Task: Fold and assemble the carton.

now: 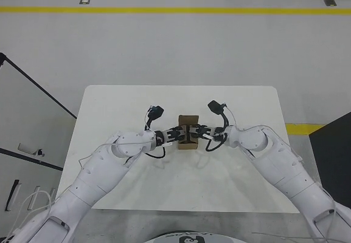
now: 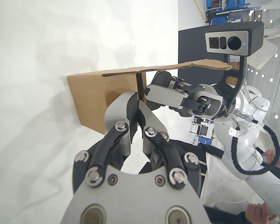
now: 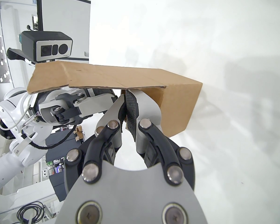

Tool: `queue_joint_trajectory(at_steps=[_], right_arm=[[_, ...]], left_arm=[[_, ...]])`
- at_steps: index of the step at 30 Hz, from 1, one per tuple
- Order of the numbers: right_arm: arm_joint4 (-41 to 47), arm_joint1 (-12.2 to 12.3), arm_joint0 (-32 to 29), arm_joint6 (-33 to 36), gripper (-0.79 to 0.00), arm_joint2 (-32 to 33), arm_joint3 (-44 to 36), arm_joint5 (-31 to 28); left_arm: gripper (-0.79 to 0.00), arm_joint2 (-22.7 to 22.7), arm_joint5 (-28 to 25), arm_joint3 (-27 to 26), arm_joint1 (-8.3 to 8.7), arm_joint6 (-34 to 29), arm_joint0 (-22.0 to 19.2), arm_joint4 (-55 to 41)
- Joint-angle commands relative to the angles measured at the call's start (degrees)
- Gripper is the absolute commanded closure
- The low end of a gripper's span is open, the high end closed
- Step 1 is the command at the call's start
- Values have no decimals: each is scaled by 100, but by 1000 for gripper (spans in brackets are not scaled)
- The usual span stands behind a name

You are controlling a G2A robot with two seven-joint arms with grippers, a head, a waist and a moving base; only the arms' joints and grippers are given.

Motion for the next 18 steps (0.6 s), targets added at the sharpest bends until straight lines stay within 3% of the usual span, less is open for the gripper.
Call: queue_joint_trajectory(at_steps=[1,18], right_arm=[[-33,5,-32,-12,0,34,-36,17],[-283,-35,-141,14,0,84,-77,243]], left_arm=[[0,22,35,15,-16,12,-15,14],[0,41,91,87,-104,14,-22,46]])
